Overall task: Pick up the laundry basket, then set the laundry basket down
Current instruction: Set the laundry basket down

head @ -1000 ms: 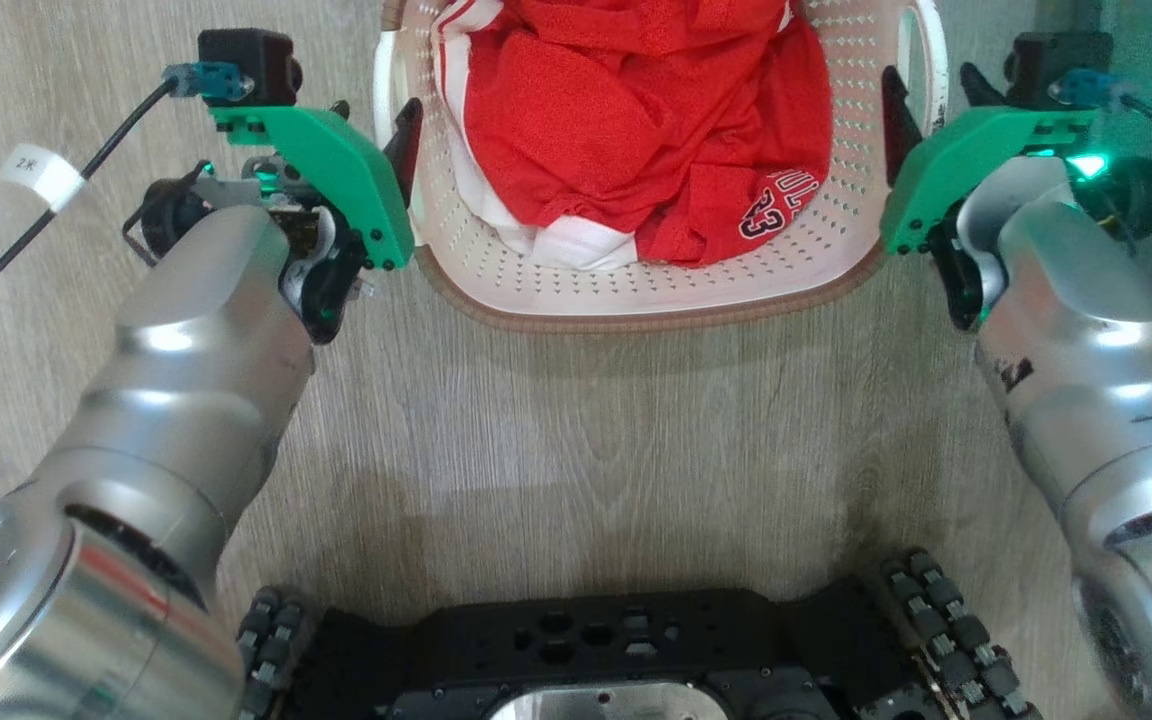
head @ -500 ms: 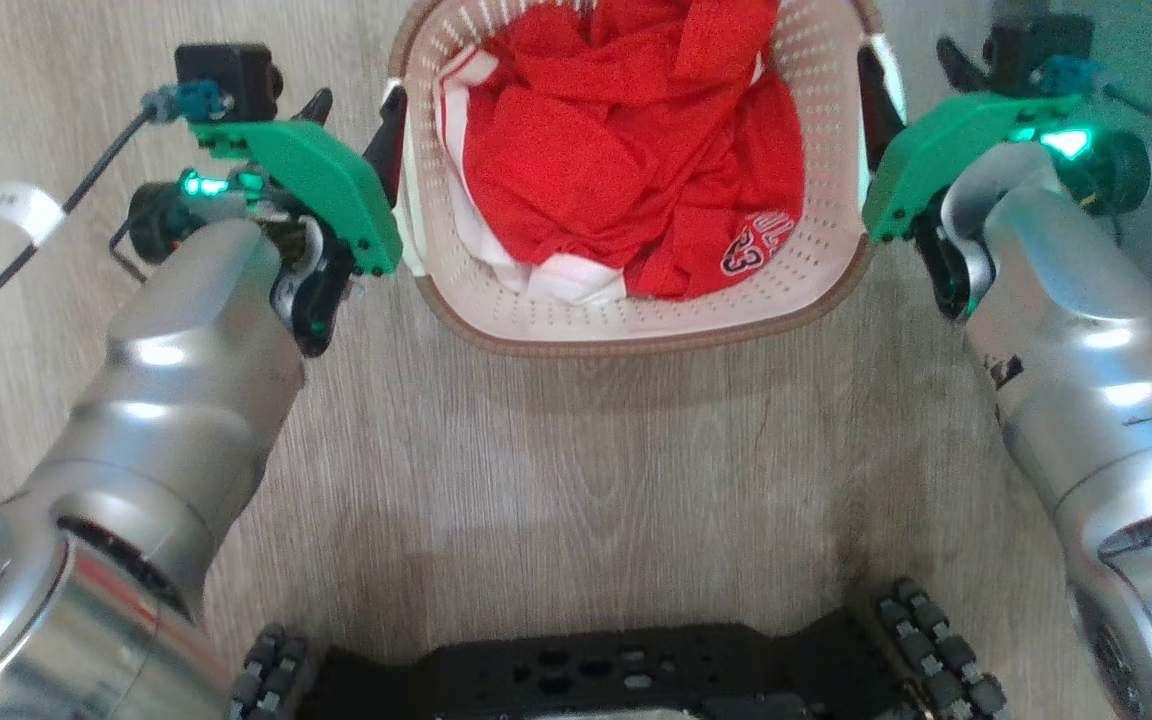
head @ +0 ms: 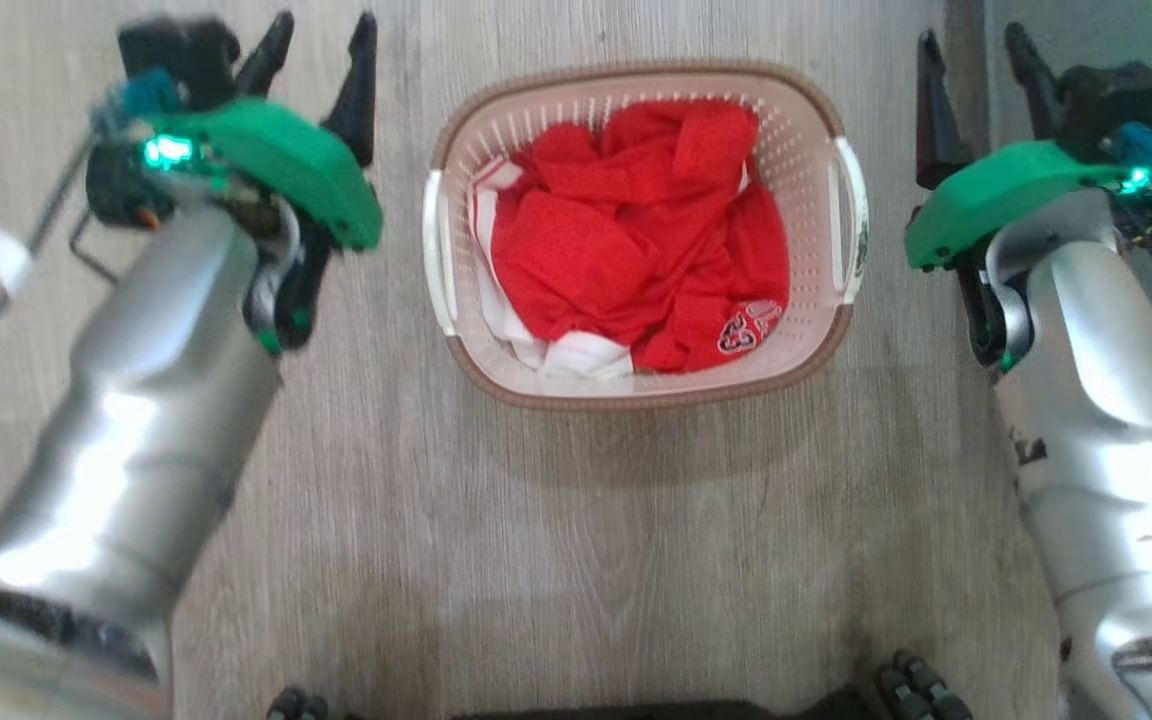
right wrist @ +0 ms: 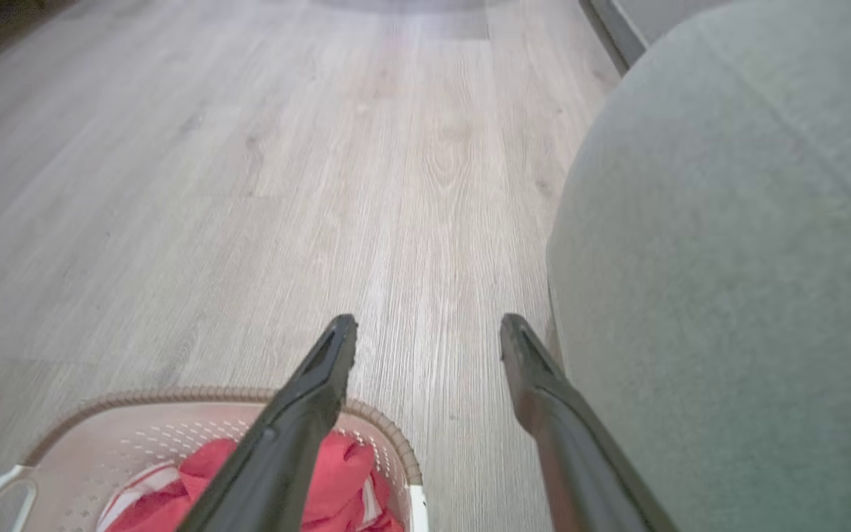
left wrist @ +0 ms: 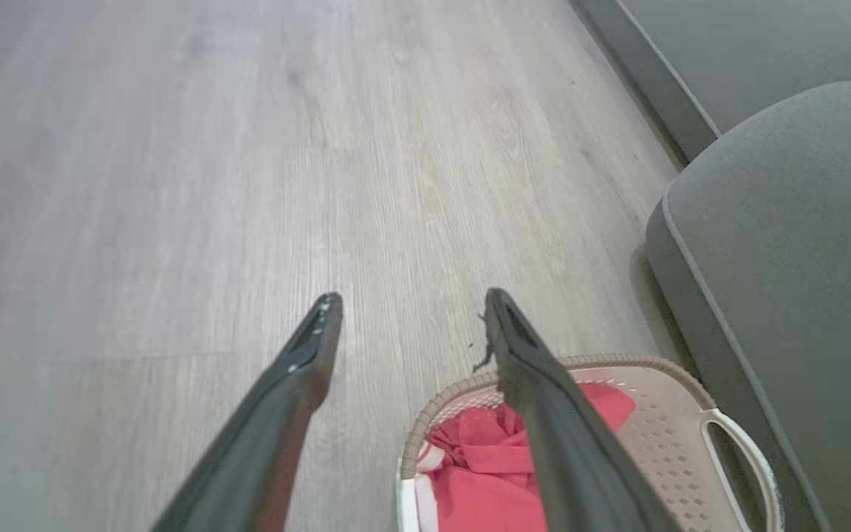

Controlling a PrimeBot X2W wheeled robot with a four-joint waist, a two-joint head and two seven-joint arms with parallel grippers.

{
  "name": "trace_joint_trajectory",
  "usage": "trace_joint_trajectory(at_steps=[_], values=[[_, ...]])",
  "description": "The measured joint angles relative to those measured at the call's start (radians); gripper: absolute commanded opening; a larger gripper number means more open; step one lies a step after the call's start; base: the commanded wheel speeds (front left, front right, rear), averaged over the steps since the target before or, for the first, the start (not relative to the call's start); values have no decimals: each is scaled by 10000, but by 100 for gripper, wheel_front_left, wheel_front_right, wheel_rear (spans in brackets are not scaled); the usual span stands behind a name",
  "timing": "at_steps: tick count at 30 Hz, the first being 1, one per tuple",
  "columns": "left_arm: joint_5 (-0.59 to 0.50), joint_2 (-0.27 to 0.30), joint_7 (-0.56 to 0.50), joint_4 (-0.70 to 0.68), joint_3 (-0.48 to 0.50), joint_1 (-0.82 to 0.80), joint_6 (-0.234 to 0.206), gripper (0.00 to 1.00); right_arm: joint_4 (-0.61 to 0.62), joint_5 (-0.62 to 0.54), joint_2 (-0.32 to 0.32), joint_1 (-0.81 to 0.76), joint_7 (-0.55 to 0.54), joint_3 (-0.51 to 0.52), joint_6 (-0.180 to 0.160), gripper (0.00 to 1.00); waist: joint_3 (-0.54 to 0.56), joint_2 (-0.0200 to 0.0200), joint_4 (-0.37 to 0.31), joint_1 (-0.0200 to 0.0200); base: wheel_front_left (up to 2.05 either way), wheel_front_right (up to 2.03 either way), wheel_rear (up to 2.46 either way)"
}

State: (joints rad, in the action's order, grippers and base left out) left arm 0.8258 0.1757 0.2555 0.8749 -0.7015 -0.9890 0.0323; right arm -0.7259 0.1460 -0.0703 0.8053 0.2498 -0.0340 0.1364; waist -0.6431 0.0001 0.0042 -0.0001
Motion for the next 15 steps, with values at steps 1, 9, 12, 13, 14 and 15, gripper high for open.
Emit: trace_joint_trajectory(at_steps=[1,9,12,13,14,15], values=[[-387,15,0,-399,339,356,-140,100,305,-44,0,-151,2,44,0,100,122,0,19,0,0,0,0],[-2765,38,12,-3538,2784,3222,-869,100,2583,-21,27,-1615,46,69,0,100,1177,0,98,0,0,0,0],[-3568,-21,12,-4970,3647,4494,-1047,100,3438,56,36,-2411,71,56,0,100,1719,0,122,0,0,0,0],[-3751,-27,12,-5277,3762,4798,-1089,100,3626,56,38,-2591,71,61,0,100,1850,0,130,0,0,0,0],[-3900,-61,12,-5605,3898,5102,-1120,100,3820,48,42,-2757,71,71,0,100,1980,0,139,0,0,0,0],[-4031,-94,12,-5892,3965,5380,-1131,100,4000,48,44,-2926,71,100,0,100,2107,0,150,0,0,0,0]])
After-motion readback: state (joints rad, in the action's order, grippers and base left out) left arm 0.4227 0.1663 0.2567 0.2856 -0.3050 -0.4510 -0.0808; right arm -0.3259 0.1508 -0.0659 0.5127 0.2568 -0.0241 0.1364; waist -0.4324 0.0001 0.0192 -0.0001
